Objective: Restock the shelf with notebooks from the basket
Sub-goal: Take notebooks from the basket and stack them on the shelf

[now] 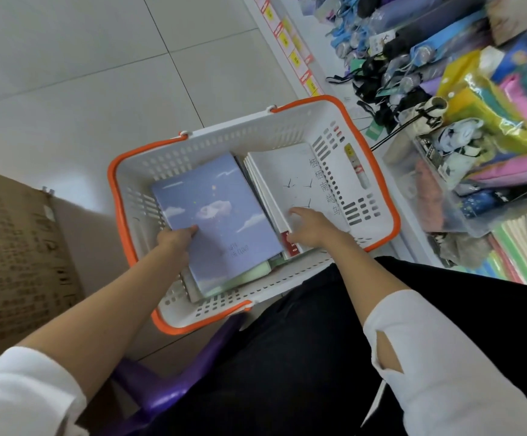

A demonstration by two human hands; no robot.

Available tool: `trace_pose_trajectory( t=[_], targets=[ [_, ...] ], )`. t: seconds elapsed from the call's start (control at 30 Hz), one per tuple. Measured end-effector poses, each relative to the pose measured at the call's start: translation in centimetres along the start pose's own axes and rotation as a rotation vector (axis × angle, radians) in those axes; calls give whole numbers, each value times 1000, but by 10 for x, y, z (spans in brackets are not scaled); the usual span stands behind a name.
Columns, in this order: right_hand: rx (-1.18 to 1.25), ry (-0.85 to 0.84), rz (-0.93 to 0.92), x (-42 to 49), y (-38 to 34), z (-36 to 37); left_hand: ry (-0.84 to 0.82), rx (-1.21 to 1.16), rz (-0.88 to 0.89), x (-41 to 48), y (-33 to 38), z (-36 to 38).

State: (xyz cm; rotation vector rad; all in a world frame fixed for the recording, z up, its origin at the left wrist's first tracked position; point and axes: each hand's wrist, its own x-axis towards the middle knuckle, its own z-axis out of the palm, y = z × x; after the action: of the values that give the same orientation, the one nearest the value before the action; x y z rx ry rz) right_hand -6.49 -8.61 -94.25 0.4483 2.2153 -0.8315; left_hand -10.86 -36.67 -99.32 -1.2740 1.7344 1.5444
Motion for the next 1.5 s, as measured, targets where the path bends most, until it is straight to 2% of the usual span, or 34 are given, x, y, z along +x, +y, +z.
trace_pose_trajectory(
  t=[0.1, 0.23, 0.37, 0.47, 0.53, 0.6, 0.67, 0.77, 0.87, 0.97, 1.07, 1.23, 1.33, 1.4, 1.5],
  targets=[
    [112, 23, -2, -7, -13, -14, -59, 14, 137, -1, 4, -7],
    [233, -31, -84, -25, -60, -18, -180, -41, 181, -6, 5, -15],
    [72, -197, -194, -44, -113, 25, -352, -184, 103, -22, 6, -12],
    [-179, -194, -285, -50, -120, 65, -355, -175, 141, -31, 12, -7],
    [-184, -216, -292, -52, -112, 77, -324, -115, 154, -39, 14, -4],
    [-78, -237, -241, -52, -101, 69, -215, -57, 169, -42, 14, -2],
    [62, -146, -183, -54, -89, 49, -245, -78, 149, -45, 16, -2],
    [159, 56, -133, -61, -72, 11, -482, -136, 110, -52, 25, -10],
    [340, 122, -46, -70, -59, -13, -692, -110, 114, -66, 37, -14],
    [489, 151, 71, -77, -54, -25, -834, -82, 143, -89, 55, -9],
    [563, 236, 60, -92, -52, -43, -825, -32, 245, -115, 77, 6],
    [735, 454, -140, -138, -54, -75, -691, 48, 442, -167, 108, 32],
    [789, 516, -225, -175, -50, -98, -591, 56, 555, -202, 122, 49],
    [767, 640, -268, -203, -42, -115, -624, 48, 598, -232, 131, 63],
    [792, 857, -299, -250, -25, -141, -777, 96, 651, -284, 139, 90]
  ],
)
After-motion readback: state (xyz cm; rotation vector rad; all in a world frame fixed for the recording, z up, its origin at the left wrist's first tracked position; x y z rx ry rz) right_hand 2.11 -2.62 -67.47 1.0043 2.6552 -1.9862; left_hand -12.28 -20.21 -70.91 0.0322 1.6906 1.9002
